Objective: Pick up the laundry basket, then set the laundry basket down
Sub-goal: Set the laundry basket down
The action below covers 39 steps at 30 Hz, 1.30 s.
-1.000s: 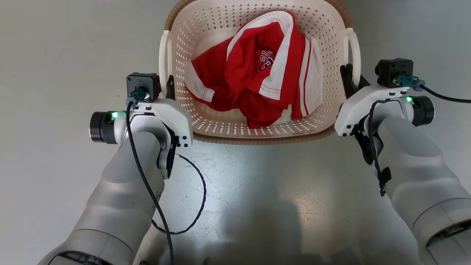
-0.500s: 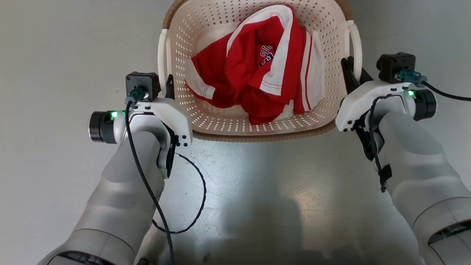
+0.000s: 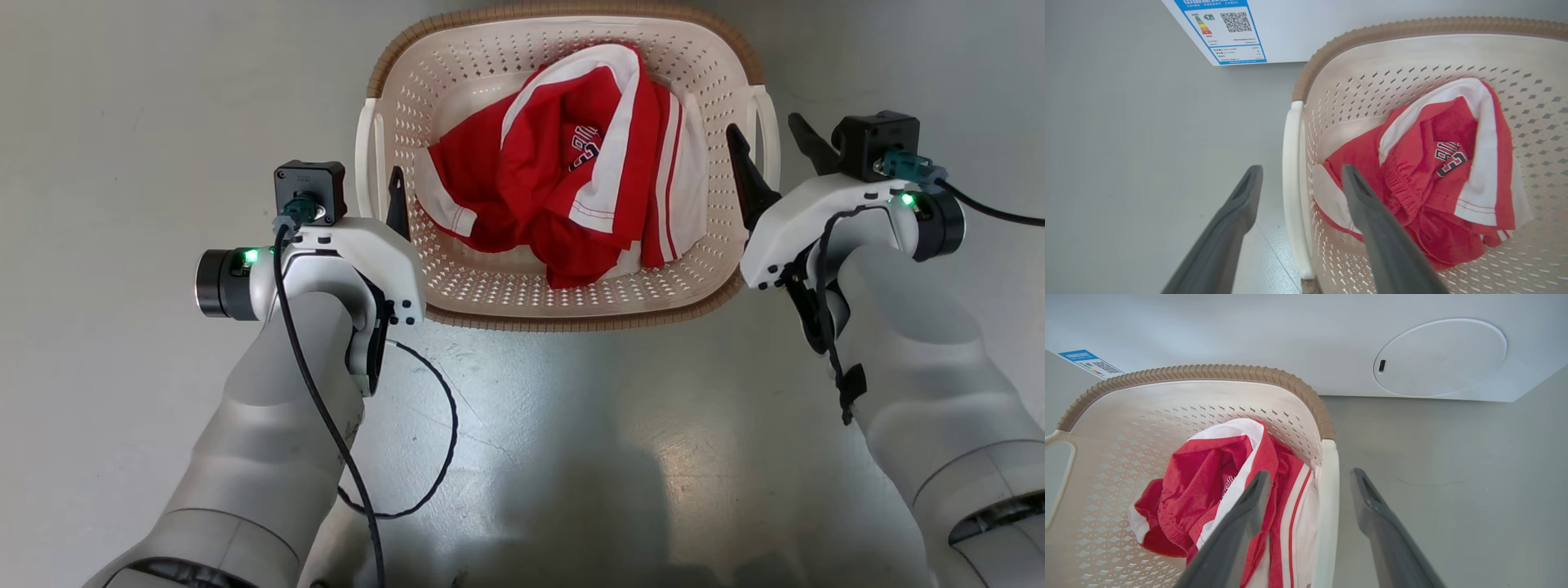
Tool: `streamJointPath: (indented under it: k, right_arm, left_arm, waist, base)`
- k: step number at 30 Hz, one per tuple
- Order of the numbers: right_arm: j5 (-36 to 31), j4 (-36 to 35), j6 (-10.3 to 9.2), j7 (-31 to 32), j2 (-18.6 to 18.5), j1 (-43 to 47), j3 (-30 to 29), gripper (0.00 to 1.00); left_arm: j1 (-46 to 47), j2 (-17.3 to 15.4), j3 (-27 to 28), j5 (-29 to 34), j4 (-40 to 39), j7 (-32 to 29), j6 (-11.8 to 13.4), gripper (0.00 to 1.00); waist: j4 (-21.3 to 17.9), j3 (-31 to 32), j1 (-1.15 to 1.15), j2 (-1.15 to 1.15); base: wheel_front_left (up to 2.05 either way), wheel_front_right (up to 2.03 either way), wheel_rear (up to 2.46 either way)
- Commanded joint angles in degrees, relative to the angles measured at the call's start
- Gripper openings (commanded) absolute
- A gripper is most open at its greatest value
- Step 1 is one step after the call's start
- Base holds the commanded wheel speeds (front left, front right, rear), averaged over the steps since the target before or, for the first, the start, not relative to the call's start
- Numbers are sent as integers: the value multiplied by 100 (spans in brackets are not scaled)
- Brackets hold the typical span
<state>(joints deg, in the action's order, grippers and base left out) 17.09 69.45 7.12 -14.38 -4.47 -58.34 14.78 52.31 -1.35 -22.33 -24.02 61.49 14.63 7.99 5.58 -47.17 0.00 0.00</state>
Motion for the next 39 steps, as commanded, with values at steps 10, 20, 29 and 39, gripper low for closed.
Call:
streamJointPath:
  k: [10, 20, 29, 39]
  right_arm:
    - [-31, -227, 36, -62, 159, 474, 5, 100]
    - [34, -1026, 36, -62, 159, 958, -223, 100]
    - [476, -2207, 36, -62, 159, 1779, -66, 100]
    - [452, -3274, 36, -62, 159, 2700, -162, 100]
  left_arm:
    - [-295, -154, 270, 176, -355, 37, -5, 100]
    - [-838, -195, 733, 562, -1296, 37, -1, 100]
    - [-1773, -183, 1159, 1052, -2440, 37, 0, 100]
    - [-2936, -171, 1507, 1388, -3442, 37, -30, 100]
  waist:
    - [-62, 271, 0, 0]
    - [-228, 851, 0, 0]
    - [-416, 1648, 0, 0]
    - [-584, 2533, 0, 0]
  base:
    - [0, 0, 0]
    - [0, 0, 0]
    - [0, 0, 0]
    - [0, 0, 0]
